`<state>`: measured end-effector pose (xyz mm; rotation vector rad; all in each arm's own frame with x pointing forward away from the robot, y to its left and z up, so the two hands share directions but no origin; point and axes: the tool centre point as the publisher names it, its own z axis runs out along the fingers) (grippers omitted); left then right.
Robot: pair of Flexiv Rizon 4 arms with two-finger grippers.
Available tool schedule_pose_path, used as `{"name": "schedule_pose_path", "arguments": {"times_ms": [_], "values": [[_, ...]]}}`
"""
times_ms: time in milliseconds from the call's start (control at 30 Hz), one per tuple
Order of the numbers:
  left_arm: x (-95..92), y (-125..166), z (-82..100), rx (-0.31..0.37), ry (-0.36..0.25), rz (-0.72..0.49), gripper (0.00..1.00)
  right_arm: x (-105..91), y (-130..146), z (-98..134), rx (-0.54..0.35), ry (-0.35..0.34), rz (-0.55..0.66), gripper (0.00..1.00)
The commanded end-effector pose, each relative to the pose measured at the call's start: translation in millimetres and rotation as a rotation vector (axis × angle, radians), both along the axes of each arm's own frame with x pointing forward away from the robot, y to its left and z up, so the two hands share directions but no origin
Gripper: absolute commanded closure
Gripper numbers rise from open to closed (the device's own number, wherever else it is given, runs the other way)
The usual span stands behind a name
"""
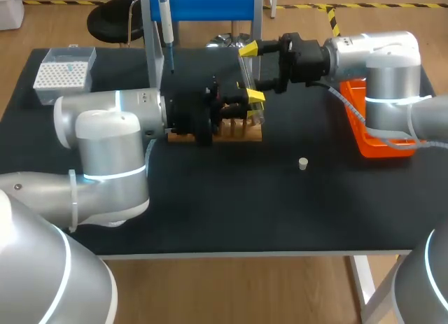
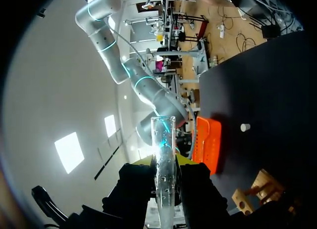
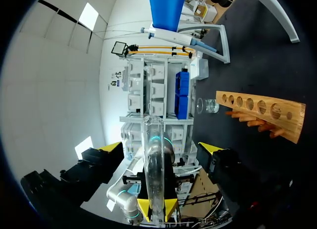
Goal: Invert the test tube, pick up the pipette, mount the tip to pipette, aspirate from beaker and dispense into the tube, eject the tip, return the pipette, and cap with the stopper.
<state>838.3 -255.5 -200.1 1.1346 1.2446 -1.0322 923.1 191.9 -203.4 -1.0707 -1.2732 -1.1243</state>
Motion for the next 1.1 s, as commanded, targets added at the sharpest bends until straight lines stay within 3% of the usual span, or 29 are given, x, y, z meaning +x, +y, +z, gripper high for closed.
{"name": "schedule_pose_path", "arguments": {"times_ms": [33, 167, 500, 900, 1000, 1067, 1100], "values": [[-0.7, -1.1, -0.4, -0.001, -0.003, 0.004, 1.00, -0.4, -0.3, 0.2, -0.001, -0.001, -0.002, 0.00], [-0.7, -1.1, -0.4, -0.001, -0.003, 0.004, 1.00, -0.5, -4.1, 0.1, -0.002, -0.016, -0.008, 0.00], [-0.7, -1.1, -0.4, -0.001, -0.003, 0.004, 1.00, 0.4, -56.2, 1.7, -0.037, -0.201, -0.088, 0.00], [-0.7, -1.1, -0.4, -0.001, -0.003, 0.004, 1.00, -10.2, -99.7, -2.2, -0.065, -0.522, -0.162, 0.00], [-0.7, -1.1, -0.4, -0.001, -0.003, 0.004, 1.00, -15.4, -105.3, -8.3, -0.051, -0.618, -0.179, 0.00], [-0.7, -1.1, -0.4, -0.001, -0.003, 0.004, 1.00, -18.1, -107.9, -11.6, -0.052, -0.735, -0.215, 0.00], [-0.7, -1.1, -0.4, -0.001, -0.003, 0.004, 1.00, -18.1, -107.9, -11.6, -0.052, -0.735, -0.215, 0.00]]}}
